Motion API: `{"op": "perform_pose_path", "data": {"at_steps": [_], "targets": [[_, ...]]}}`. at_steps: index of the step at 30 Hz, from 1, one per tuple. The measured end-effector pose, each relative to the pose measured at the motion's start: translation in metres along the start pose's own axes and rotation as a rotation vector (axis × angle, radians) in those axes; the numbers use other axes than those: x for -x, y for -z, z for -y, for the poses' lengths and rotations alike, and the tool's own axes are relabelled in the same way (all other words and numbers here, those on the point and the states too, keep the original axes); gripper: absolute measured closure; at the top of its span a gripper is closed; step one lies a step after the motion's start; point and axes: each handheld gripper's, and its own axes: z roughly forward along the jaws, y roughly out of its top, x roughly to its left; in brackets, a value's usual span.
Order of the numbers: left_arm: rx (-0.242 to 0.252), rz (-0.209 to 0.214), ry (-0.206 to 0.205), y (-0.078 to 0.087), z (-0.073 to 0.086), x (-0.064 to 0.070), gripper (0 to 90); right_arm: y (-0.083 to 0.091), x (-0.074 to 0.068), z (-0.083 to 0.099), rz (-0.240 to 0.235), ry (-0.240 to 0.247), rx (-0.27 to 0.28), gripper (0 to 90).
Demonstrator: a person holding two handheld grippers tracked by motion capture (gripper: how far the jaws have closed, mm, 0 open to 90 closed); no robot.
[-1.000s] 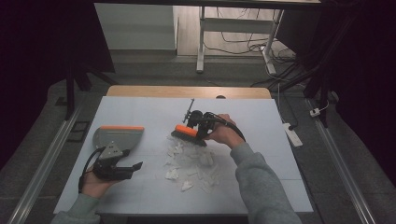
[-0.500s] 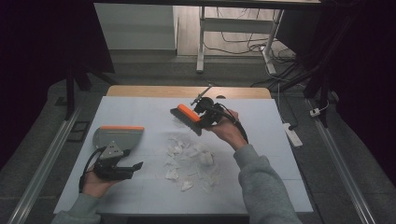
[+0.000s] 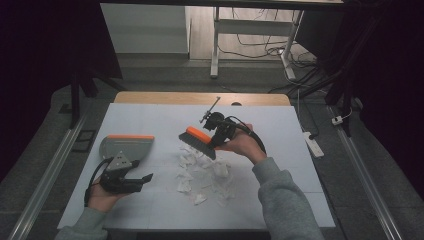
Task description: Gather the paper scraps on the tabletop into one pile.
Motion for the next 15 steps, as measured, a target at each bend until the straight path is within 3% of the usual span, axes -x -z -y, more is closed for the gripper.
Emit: {"op": "perform_pose_path", "data": {"at_steps": [2,4,6,10,15], "targets": [[-0.002,0.000,0.000,0.000,0.000,0.000,29.7,0.003,0.000,-0.005,0.016,-0.016,0.036,70.5],[0.000,-0.002,0.000,0.000,0.000,-0.001,29.7,0.003,-0.001,-0.013,0.042,-0.058,0.073,70.5],[0.000,0.000,0.003,0.000,0.000,-0.001,29.7,-0.003,0.002,-0.022,0.039,-0.107,0.112,70.5],[0.004,0.001,0.008,0.001,0.001,-0.002,29.7,-0.025,0.006,-0.042,0.016,-0.202,0.158,70.6],[0.005,0.002,0.010,0.001,0.002,-0.004,29.8,-0.059,0.006,-0.066,-0.019,-0.276,0.201,70.5]]}}
